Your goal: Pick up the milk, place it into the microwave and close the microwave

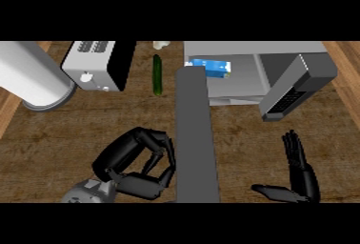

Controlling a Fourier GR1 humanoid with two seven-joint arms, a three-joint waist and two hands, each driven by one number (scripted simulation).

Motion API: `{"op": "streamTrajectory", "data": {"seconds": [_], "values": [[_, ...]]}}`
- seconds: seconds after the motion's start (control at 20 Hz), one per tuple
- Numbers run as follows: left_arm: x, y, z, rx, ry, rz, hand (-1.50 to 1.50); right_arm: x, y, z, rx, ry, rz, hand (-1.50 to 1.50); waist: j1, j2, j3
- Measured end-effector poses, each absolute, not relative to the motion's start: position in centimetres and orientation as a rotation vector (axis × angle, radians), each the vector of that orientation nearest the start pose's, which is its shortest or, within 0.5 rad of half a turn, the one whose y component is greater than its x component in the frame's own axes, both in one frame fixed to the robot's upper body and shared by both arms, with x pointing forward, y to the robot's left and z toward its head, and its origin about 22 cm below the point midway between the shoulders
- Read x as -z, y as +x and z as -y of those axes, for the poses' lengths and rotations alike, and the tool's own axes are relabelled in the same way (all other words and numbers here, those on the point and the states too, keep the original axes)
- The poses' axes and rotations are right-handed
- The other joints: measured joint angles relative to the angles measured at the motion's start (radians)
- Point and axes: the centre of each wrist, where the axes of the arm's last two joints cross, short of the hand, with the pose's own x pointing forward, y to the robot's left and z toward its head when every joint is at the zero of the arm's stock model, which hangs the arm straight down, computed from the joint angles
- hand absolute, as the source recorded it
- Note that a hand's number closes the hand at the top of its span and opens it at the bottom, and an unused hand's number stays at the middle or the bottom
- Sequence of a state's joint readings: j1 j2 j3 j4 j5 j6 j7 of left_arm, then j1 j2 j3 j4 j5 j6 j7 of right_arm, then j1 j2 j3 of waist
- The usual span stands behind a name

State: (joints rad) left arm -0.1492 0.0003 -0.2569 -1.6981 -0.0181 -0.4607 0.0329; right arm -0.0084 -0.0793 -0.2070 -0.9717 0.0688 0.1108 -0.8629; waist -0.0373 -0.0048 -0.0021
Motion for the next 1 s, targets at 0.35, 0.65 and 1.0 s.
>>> {"op": "streamTrajectory", "data": {"seconds": [0.35,0.65,1.0], "values": [[-0.9,27.0,-10.8,0.813,-0.523,1.653,1.50,10.1,16.2,32.3,-0.071,-0.123,1.891,-1.50,-0.005,0.004,0.000],[3.4,26.7,-7.6,0.826,-0.460,1.701,1.50,7.5,14.4,32.8,-0.107,-0.044,1.953,-1.50,-0.018,0.008,-0.001],[6.6,26.2,-6.1,0.768,-0.419,1.750,1.50,3.6,13.8,32.7,-0.112,0.061,2.017,-1.50,-0.046,0.015,-0.002]]}}
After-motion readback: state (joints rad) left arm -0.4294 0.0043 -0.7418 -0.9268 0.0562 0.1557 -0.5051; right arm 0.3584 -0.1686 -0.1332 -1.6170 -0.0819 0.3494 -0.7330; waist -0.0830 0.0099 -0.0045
